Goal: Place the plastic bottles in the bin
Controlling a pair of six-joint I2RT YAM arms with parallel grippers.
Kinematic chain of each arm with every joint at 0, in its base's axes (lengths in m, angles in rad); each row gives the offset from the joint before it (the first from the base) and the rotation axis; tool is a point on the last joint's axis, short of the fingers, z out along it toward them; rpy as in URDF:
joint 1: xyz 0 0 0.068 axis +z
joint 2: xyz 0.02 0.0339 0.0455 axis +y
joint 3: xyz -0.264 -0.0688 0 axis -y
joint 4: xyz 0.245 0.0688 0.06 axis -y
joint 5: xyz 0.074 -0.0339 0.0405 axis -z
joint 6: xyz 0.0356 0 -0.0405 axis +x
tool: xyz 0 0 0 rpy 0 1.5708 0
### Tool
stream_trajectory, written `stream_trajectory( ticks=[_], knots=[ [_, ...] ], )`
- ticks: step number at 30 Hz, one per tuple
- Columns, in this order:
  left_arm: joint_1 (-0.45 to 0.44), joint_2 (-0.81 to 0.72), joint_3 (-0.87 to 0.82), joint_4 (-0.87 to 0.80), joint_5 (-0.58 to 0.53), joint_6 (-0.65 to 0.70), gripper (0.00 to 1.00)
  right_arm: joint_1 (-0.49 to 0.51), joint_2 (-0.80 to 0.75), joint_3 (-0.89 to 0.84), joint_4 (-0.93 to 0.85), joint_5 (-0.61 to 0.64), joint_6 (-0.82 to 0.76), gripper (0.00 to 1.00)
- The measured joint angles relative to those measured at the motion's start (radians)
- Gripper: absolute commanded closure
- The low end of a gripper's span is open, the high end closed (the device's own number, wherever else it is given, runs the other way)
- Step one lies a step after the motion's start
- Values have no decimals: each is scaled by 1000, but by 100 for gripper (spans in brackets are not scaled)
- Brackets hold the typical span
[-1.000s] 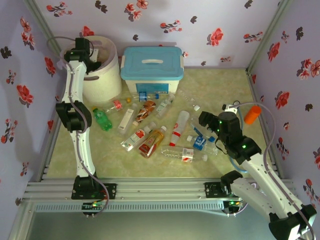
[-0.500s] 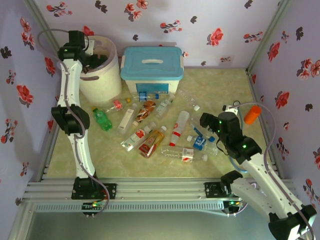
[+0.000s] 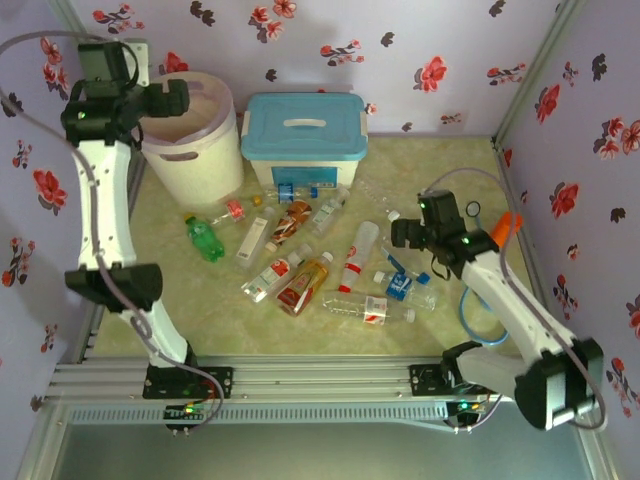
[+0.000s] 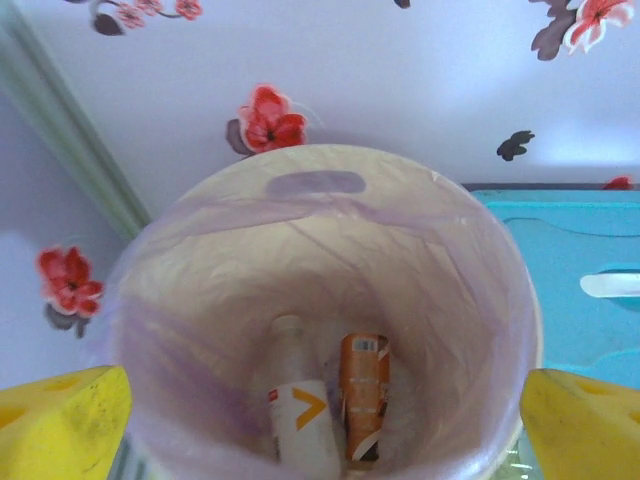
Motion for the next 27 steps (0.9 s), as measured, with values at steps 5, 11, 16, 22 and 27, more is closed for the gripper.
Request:
stream_trajectory(
  ticks=[5, 11, 16, 22, 27],
  knots=[
    [-8, -327, -430, 127, -6, -58, 0, -22, 227, 104, 28, -77, -170, 1],
    [-115, -615, -826, 226, 11, -169, 0, -97, 490, 302, 33, -153, -294, 3],
    [-259, -711, -1036, 251, 13, -230, 0, -117, 666, 427, 28, -193, -367, 7],
    [-344, -809, -1223, 253, 20, -312, 0, -128, 792, 530, 18, -251, -408, 10],
    [-373, -850, -1312, 256, 32, -364, 0, -138, 894, 629, 12, -271, -416, 13]
  ],
)
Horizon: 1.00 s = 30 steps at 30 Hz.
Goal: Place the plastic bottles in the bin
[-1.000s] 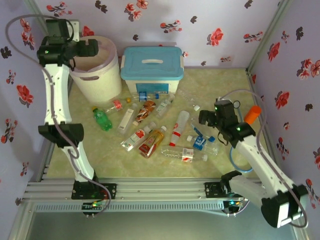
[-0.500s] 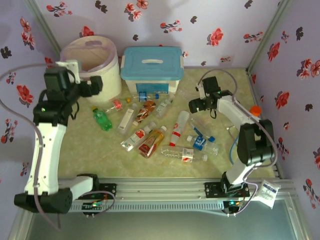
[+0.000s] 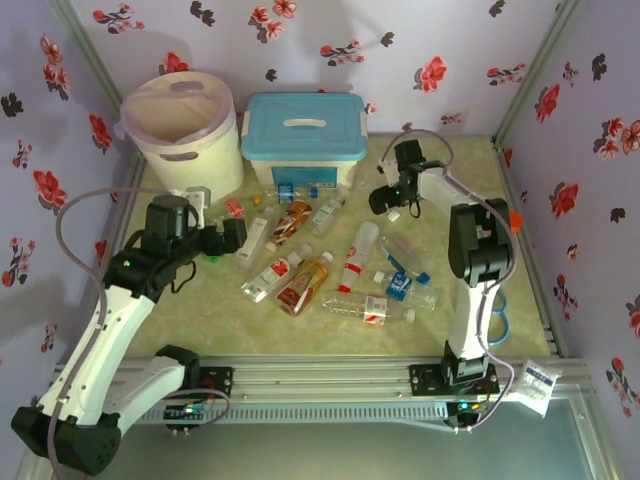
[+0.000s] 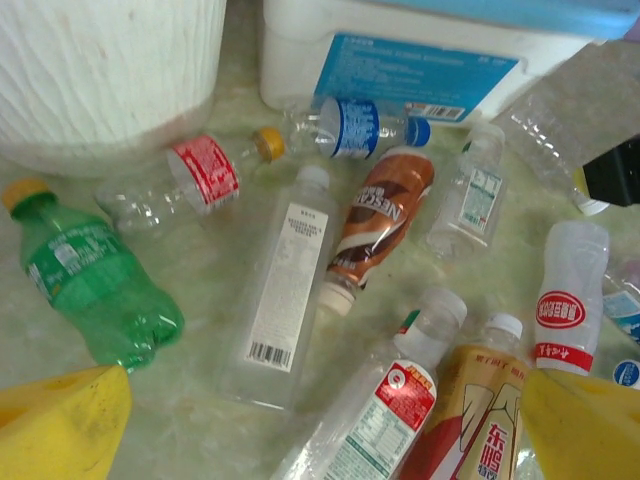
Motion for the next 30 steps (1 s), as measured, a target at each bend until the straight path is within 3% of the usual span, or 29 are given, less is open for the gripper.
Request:
stream_trajectory(
  ticks=[6, 21, 30],
  knots=[
    [-6, 3, -39, 25, 7, -31, 0, -4, 76, 59, -29, -31, -1, 16],
    [-7, 18, -42, 77, 8, -35, 0, -4, 105, 66, -60, -41, 5, 42],
    [-7, 28, -42, 82, 8, -35, 0, -10, 105, 65, -58, -40, 7, 50]
  ],
)
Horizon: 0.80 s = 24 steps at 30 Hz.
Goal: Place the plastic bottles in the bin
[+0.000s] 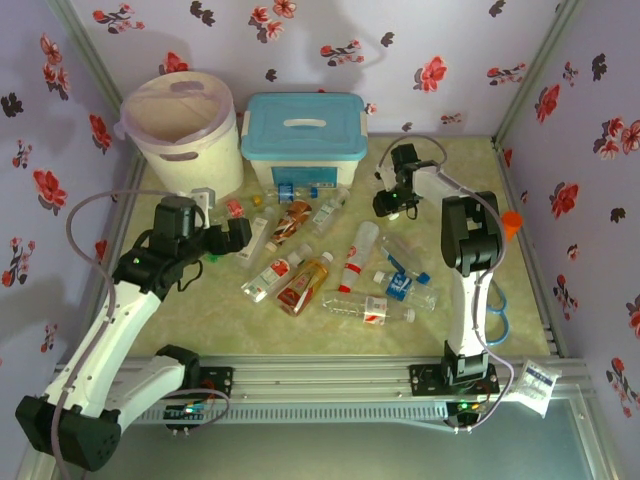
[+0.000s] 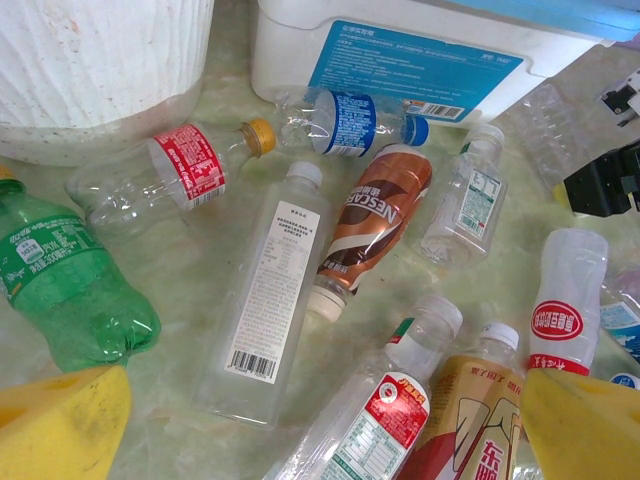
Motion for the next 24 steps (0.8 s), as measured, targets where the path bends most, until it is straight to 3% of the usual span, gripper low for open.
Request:
stream_trajectory(
  ticks=[8, 17, 20, 24],
  knots=[
    [-2, 15, -3, 40, 30, -24, 0, -23, -61, -39, -1, 27, -1, 51],
    [-33, 123, -58, 351, 214, -171, 0, -22, -420, -232, 70, 37, 45, 54],
    [-68, 187, -65, 477, 261, -220, 0, 21, -555, -338, 123, 34, 100, 53],
    [-146, 293, -62, 625, 296, -267, 0, 177, -679, -484, 223, 40, 172, 54]
  ],
)
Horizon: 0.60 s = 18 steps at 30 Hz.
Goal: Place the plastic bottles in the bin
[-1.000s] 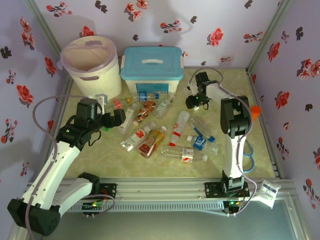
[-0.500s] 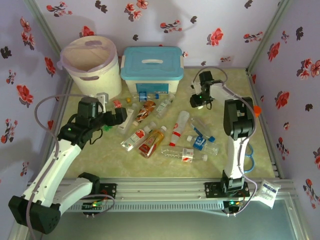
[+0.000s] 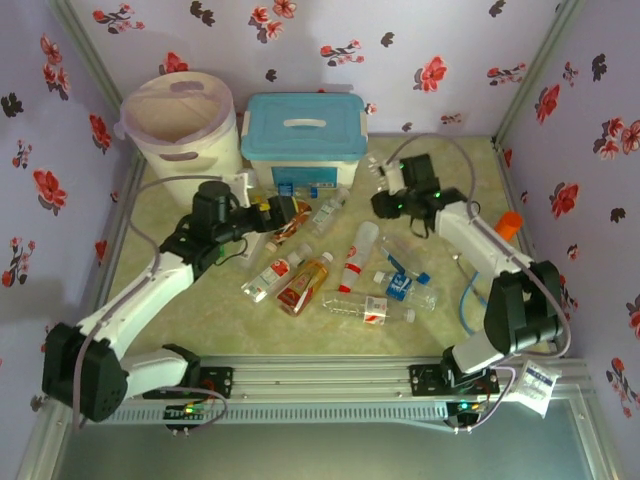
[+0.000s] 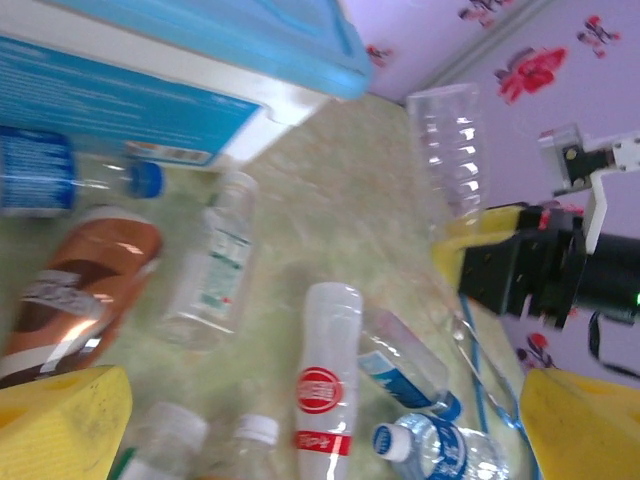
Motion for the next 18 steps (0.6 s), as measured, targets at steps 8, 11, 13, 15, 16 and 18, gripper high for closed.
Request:
stream_trajectory(
  ticks=[8, 11, 13, 15, 16, 18],
  knots=[
    [-63, 221, 24, 260, 66, -128, 0, 209, -119, -212, 241, -77, 139, 54],
    [-68, 266, 24, 323, 70, -171, 0, 248, -119, -222, 293, -95, 166, 54],
    [-73, 282, 26, 356, 77, -186, 0, 266, -119, -224, 316, -102, 182, 54],
    [-82, 294, 37, 375, 78, -198, 1, 275, -119, -227, 337, -114, 196, 54],
    [-85, 300, 40, 383, 78, -201, 4, 278, -119, -227, 346, -120, 200, 54],
    [-90, 311, 47, 397, 79, -208, 11, 283, -117, -227, 369, -128, 208, 54]
  ],
)
